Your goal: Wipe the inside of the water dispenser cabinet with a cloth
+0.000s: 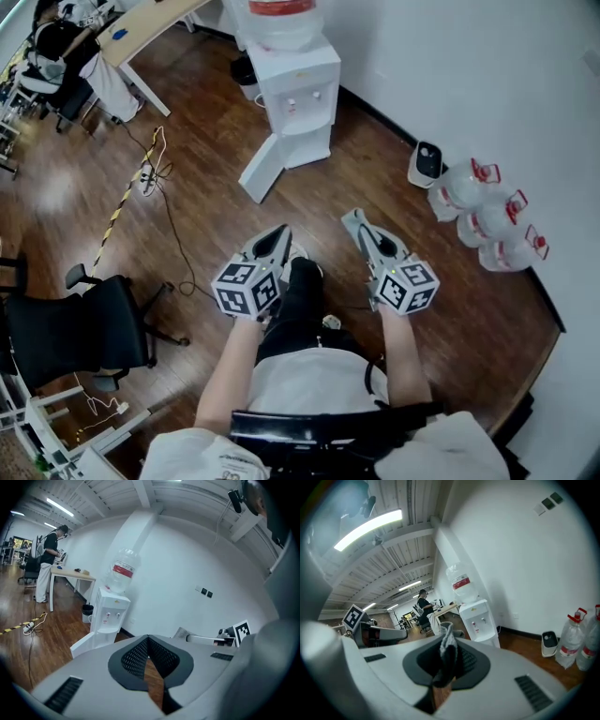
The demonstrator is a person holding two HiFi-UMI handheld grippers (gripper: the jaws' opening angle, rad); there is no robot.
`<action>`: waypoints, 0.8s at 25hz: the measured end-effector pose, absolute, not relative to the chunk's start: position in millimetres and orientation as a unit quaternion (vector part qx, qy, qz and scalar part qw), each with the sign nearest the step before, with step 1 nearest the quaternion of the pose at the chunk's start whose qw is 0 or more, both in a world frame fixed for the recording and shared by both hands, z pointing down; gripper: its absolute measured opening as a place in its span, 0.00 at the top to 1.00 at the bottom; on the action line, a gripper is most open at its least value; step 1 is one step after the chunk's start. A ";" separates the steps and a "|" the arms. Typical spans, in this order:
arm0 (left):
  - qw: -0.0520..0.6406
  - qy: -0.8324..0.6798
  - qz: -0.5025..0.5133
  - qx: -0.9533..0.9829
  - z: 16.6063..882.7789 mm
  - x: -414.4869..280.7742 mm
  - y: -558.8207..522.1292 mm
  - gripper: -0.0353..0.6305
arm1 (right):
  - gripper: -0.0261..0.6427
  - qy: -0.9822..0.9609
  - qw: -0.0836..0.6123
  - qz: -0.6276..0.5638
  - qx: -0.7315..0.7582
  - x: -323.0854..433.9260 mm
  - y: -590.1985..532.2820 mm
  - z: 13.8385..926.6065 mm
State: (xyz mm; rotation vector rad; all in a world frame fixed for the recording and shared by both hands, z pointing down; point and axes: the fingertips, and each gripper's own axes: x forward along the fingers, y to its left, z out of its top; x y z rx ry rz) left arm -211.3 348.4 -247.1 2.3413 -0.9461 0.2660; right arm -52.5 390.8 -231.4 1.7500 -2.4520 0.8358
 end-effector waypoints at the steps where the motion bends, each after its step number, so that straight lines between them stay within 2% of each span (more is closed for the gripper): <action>1: 0.302 -0.359 0.102 0.877 -239.7 -211.2 336.6 0.95 | 0.90 -0.788 0.013 0.268 0.555 -52.6 377.0 -225.9; 13: 0.358 -0.388 0.113 0.842 -151.4 -186.2 131.4 0.95 | 0.91 -0.802 0.114 0.261 0.524 -51.0 168.2 -166.8; 20: 0.382 -0.368 0.126 0.839 -97.4 -171.0 67.0 0.95 | 0.90 -0.822 0.133 0.258 0.490 -66.5 88.4 -125.2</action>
